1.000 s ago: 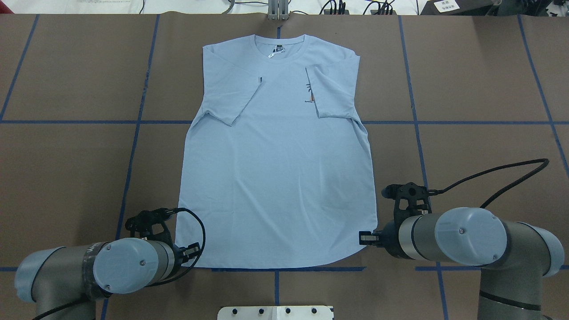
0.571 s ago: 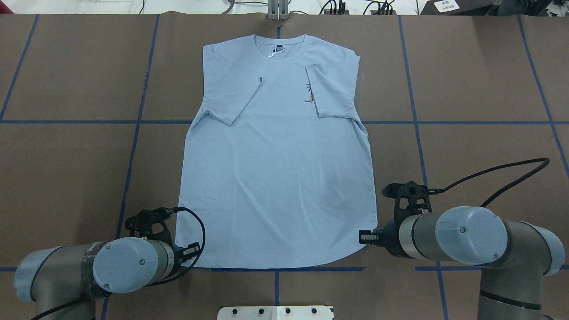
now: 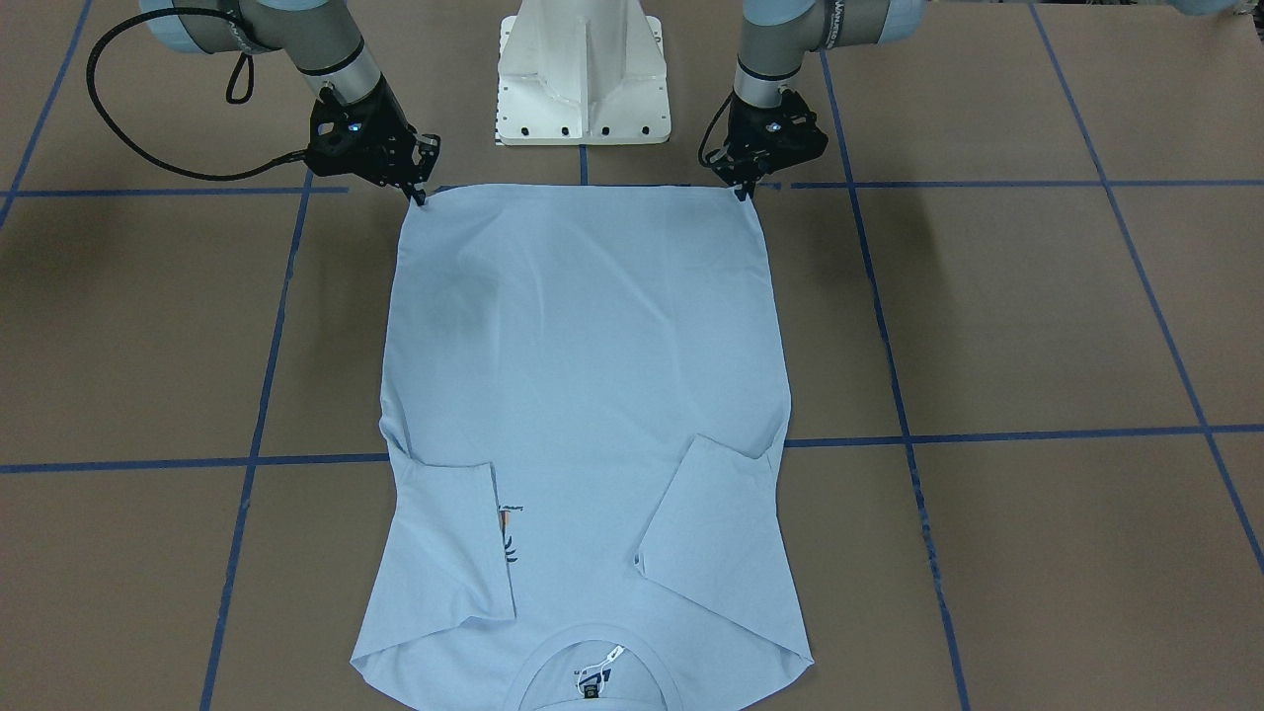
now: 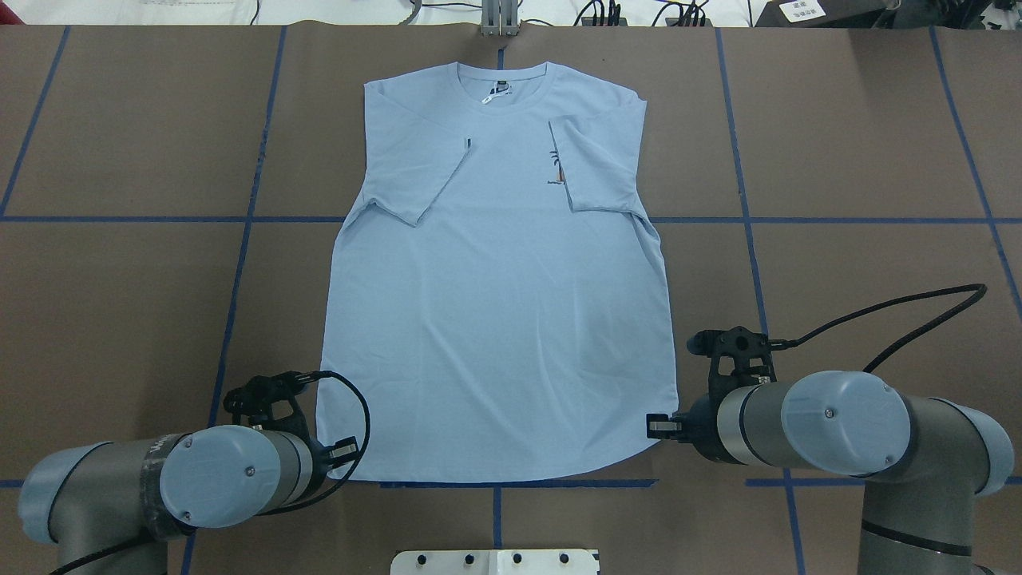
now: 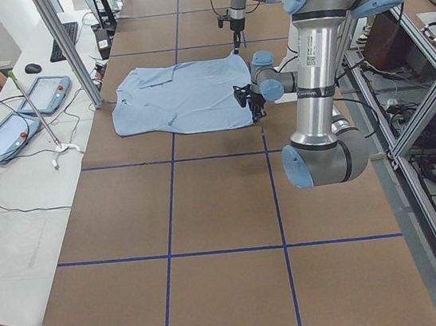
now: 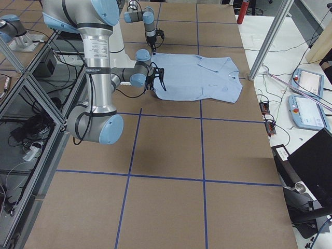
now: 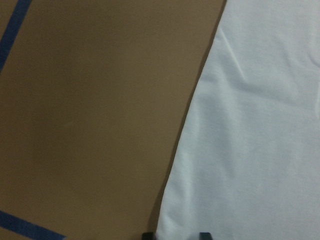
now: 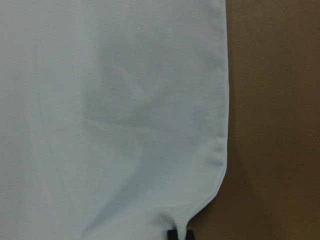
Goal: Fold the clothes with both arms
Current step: 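Position both grippers at the hem corners nearest the robot and grasp them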
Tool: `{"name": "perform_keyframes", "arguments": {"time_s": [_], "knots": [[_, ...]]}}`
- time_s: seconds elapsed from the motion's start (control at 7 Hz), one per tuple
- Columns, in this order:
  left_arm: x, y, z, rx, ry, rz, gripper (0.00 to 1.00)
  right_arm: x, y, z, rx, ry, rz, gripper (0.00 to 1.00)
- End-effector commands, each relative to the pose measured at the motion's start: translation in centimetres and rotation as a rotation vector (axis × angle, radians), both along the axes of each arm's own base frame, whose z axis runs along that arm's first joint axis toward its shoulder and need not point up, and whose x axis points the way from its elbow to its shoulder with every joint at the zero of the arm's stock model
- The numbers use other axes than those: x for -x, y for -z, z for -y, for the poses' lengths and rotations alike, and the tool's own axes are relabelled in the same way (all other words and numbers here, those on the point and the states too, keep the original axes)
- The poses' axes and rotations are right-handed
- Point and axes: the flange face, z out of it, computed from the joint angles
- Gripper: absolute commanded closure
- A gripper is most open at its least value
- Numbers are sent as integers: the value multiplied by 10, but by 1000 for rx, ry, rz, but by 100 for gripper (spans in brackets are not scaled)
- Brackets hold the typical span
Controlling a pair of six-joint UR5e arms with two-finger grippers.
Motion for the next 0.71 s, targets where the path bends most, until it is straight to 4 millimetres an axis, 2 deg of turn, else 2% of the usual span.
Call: {"name": "perform_keyframes", "arguments": {"time_s": [0.0, 0.29, 0.43, 0.57], "knots": [[16, 16, -2, -8, -2, -36, 100, -5, 0, -1, 4, 3, 1, 100], [39, 35, -11, -15, -10, -54, 100, -19, 0, -9, 60, 0, 11, 100], [58, 60, -19, -31, -32, -76, 100, -30, 4, -20, 106, 62, 28, 100], [69, 75, -48, -28, -93, -59, 100, -48, 8, -47, 135, 142, 37, 100]]}}
